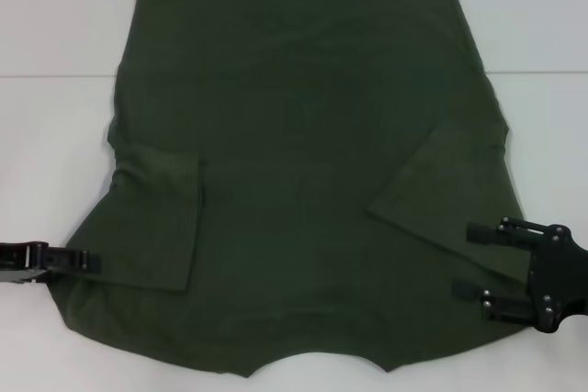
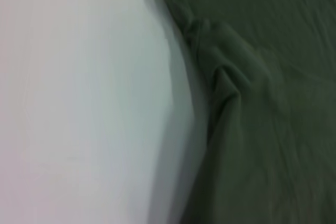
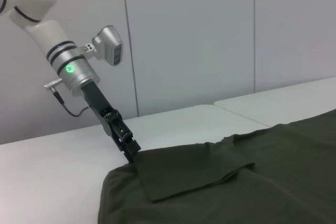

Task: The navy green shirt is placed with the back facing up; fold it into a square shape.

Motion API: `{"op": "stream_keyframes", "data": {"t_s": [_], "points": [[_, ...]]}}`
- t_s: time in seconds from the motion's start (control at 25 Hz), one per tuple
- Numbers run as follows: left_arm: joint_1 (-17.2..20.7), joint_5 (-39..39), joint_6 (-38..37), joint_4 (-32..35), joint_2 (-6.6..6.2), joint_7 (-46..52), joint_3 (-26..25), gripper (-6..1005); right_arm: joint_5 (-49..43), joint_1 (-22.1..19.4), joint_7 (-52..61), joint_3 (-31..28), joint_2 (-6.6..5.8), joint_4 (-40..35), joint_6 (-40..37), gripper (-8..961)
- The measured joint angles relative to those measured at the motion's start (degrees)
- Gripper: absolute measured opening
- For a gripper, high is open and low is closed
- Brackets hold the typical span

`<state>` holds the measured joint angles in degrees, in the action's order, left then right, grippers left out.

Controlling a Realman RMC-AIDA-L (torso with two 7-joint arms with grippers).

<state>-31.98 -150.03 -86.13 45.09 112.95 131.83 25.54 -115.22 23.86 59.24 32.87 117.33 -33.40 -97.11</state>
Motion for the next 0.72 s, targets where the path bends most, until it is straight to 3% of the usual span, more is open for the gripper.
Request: {"op": "stream_keyframes", "data": {"t_s": [0.56, 0.72], "points": [[-0.7, 0.6, -1.1, -0.6, 0.68, 0.0, 0.8, 935, 0.0, -0.1, 0.0, 0.0, 0.00, 0.0, -0.9, 789], [-0.6, 0.4, -2.2, 1.0, 0.25, 0.3, 0.5, 935, 0.0, -0.1, 0.0, 0.0, 0.00, 0.0, -0.9, 790]]}}
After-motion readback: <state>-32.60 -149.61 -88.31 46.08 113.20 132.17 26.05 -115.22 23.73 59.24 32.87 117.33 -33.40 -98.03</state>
